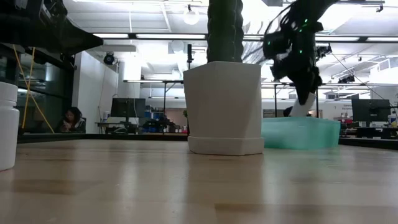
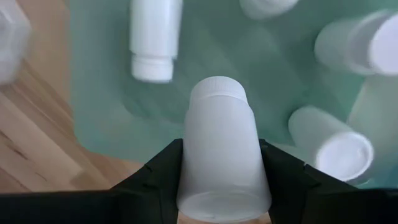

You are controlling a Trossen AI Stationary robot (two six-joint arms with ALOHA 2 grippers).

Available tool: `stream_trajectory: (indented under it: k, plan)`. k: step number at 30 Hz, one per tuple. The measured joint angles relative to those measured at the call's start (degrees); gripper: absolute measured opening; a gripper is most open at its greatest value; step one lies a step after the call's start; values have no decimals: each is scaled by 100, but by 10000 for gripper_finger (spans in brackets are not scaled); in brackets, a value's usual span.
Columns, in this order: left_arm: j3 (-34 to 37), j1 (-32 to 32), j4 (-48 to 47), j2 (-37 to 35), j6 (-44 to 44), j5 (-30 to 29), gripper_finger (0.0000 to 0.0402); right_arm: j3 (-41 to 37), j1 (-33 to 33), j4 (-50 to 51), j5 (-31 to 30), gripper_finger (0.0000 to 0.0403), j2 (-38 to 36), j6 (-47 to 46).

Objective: Pick and place pill bottles into a basket
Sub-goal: Put the white medicine bottle into the blue bin

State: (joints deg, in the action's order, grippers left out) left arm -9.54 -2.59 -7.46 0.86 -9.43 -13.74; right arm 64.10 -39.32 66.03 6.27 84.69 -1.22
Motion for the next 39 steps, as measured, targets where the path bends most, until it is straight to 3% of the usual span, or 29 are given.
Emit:
stream_trajectory:
  k: [4, 9, 16, 22, 28, 34, 39]
  plan:
    - [0, -1, -13, 0, 7, 25, 22, 0, -48, 126, -25, 163, 315, 18]
    - [0, 0, -20, 0, 9, 52, 22, 0, -53, 202, -227, 163, 580, 261]
    - [-2, -2, -22, 0, -42, -15, 62, 0, -55, 271, -375, 163, 868, 484]
    - [-7, -2, -53, 0, -35, -17, 23, 0, -42, 386, -404, 169, 1179, 792]
    - [-7, -2, -123, 0, -105, -27, 29, 0, -42, 405, -401, 166, 1346, 851]
    - [-7, -2, -131, 0, -146, -87, 82, 0, -40, 426, -434, 216, 1346, 899]
    - [-7, -2, -154, 0, -155, -90, 66, 0, -40, 427, -434, 244, 1346, 895]
